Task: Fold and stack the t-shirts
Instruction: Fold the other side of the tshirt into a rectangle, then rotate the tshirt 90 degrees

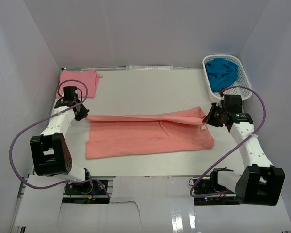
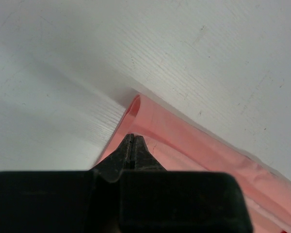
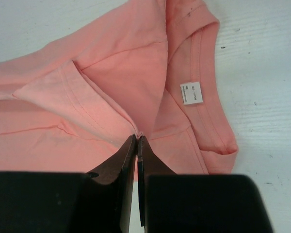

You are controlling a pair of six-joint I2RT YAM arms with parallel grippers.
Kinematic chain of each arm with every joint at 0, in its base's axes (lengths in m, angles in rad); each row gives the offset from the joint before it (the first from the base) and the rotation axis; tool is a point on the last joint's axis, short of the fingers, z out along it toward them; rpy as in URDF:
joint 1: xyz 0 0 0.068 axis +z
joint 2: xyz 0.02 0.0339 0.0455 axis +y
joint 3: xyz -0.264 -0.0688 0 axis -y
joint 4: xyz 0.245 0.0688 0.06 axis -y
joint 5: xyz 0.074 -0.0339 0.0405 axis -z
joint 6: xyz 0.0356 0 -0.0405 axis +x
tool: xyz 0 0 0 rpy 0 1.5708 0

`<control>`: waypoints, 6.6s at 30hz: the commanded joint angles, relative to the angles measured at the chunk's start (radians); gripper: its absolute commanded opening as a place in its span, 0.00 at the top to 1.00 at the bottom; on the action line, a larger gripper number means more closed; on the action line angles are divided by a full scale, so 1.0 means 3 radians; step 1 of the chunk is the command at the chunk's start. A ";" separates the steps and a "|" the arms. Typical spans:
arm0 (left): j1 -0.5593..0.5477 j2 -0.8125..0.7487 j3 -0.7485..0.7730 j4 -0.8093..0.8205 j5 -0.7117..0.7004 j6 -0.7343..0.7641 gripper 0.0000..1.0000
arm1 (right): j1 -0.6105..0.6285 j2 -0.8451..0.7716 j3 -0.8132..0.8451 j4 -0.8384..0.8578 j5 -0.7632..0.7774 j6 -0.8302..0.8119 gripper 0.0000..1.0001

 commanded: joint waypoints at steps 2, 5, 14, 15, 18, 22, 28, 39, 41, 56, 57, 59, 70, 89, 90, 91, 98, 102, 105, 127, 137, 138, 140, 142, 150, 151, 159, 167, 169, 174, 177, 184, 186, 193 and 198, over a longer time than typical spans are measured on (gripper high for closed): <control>0.0033 -0.0189 -0.0082 -0.0006 -0.0038 -0.0027 1.00 | -0.0032 -0.0245 -0.0085 0.0028 0.0112 0.0103 0.92; 0.0033 -0.0179 -0.0107 -0.0011 -0.0043 -0.0037 1.00 | -0.0042 -0.0296 -0.0171 -0.0003 0.0133 0.0149 0.92; 0.0033 -0.0082 -0.0220 -0.0031 0.0028 -0.0073 1.00 | -0.0052 -0.0260 -0.0407 -0.0090 0.0113 0.0323 0.92; 0.0033 -0.0072 -0.0225 -0.0041 0.0033 -0.0083 1.00 | -0.0052 -0.0250 -0.0432 -0.0095 0.0118 0.0338 0.91; 0.0038 -0.0107 -0.0256 -0.0067 0.0028 -0.0103 0.99 | -0.0057 -0.0230 -0.0524 -0.0115 0.0138 0.0404 0.85; 0.0038 -0.0215 -0.0414 -0.0036 0.0104 -0.0190 0.96 | -0.0067 -0.0306 -0.0743 -0.0131 0.0031 0.0491 0.79; 0.0049 -0.0240 -0.0654 -0.0011 0.0263 -0.0303 0.41 | -0.0072 -0.0521 -0.0934 -0.0054 -0.0138 0.0599 0.33; 0.0054 -0.0772 -0.0471 0.0061 0.0114 -0.0243 0.34 | -0.0083 -0.0179 -0.0515 0.0518 -0.0904 0.0216 0.30; 0.0039 -0.0615 -0.0359 0.0066 0.0273 -0.0196 0.34 | -0.0078 -0.0006 -0.0433 0.0662 -0.1109 0.0164 0.29; -0.1321 0.0541 0.0674 0.0347 0.1076 -0.0257 0.26 | 0.0035 0.1442 0.0217 0.1423 -0.1953 0.0149 0.27; -0.1367 0.0598 0.0730 0.0372 0.1102 -0.0252 0.26 | 0.0040 0.1488 0.0247 0.1419 -0.1974 0.0144 0.27; -0.1459 0.0812 0.0874 0.0479 0.1219 -0.0247 0.26 | 0.0045 0.1611 0.0314 0.1459 -0.1989 0.0154 0.30; -0.1833 0.1631 0.1636 0.0526 0.1711 -0.0252 0.24 | 0.0449 0.2122 0.0345 0.1638 -0.1892 0.0113 0.37; -0.2124 0.1953 0.1861 0.0521 0.1751 -0.0195 0.22 | 0.0562 0.2276 0.0625 0.1429 -0.1595 -0.0056 0.36; -0.2129 0.1953 0.1861 0.0521 0.1751 -0.0196 0.22 | 0.0562 0.2276 0.0641 0.1419 -0.1585 -0.0051 0.36; -0.2135 0.1948 0.1851 0.0516 0.1751 -0.0201 0.22 | 0.0562 0.2286 0.0651 0.1414 -0.1580 -0.0050 0.37; -0.2145 0.1989 0.1846 0.0506 0.1746 -0.0190 0.22 | 0.0592 0.2383 0.0595 0.1388 -0.1555 -0.0066 0.43; -0.2150 0.2004 0.1851 0.0506 0.1756 -0.0196 0.22 | 0.0653 0.2368 0.0483 0.1414 -0.1519 -0.0091 0.43; -0.2150 0.1994 0.1851 0.0501 0.1756 -0.0196 0.22 | 0.0679 0.2358 0.0437 0.1434 -0.1529 -0.0091 0.45; -0.2150 0.2004 0.1861 0.0455 0.1685 -0.0165 0.21 | 0.0797 0.1852 0.0340 0.1164 -0.1432 -0.0097 0.92; -0.2160 0.2004 0.1851 0.0444 0.1664 -0.0160 0.21 | 0.1011 0.1336 -0.0166 0.1306 -0.1529 0.0194 0.92; -0.2160 0.2009 0.1851 0.0439 0.1664 -0.0160 0.21 | 0.1037 0.1315 -0.0212 0.1327 -0.1529 0.0230 0.92; -0.2160 0.2004 0.1851 0.0429 0.1664 -0.0160 0.21 | 0.1103 0.1213 -0.0371 0.1408 -0.1534 0.0343 0.92; -0.2160 0.2004 0.1851 0.0424 0.1654 -0.0155 0.21 | 0.1154 0.1106 -0.0463 0.1449 -0.1534 0.0404 0.92; -0.2170 0.2030 0.1871 0.0424 0.1654 -0.0155 0.21 | 0.1446 0.0906 -0.0729 0.1603 -0.1478 0.0650 0.92; -0.2170 0.2030 0.1876 0.0424 0.1654 -0.0155 0.21 | 0.1461 0.0906 -0.0759 0.1638 -0.1463 0.0696 0.92; -0.2170 0.2060 0.1973 0.0363 0.1659 -0.0134 0.21 | 0.1528 0.1151 -0.1051 0.1914 -0.1391 0.0814 0.60; -0.2170 0.2086 0.2479 -0.0072 0.1557 0.0004 0.19 | 0.1497 0.0702 -0.1026 0.1782 -0.1315 0.0844 0.47; -0.2181 0.2117 0.2689 -0.0194 0.1664 0.0075 0.19 | 0.1462 0.0461 -0.0924 0.1430 -0.0898 0.0809 0.48; -0.2227 0.2076 0.2833 -0.0470 0.1930 0.0234 0.19 | 0.1395 0.0113 -0.0816 0.0863 -0.0105 0.0752 0.52; -0.2206 0.1734 0.2507 -0.0675 0.1385 0.0336 0.18 | 0.1395 0.0062 -0.0734 0.0622 0.0117 0.0722 0.58; -0.1354 0.0926 0.1025 -0.0640 0.0913 0.0448 0.17 | 0.1395 -0.0092 -0.0765 0.0203 0.0506 0.0599 0.92; -0.1261 0.0716 0.0870 -0.0645 0.0684 0.0525 0.19 | 0.1400 -0.0092 -0.0795 0.0146 0.0552 0.0594 0.92; -0.0934 0.0526 0.0675 -0.0640 0.0089 0.0515 0.19 | 0.1410 0.0046 -0.0934 0.0085 0.0593 0.0635 0.92; -0.0907 0.0807 0.0756 -0.0624 0.0100 0.0464 0.20 | 0.1410 0.0215 -0.0883 -0.0145 0.0940 0.0772 0.92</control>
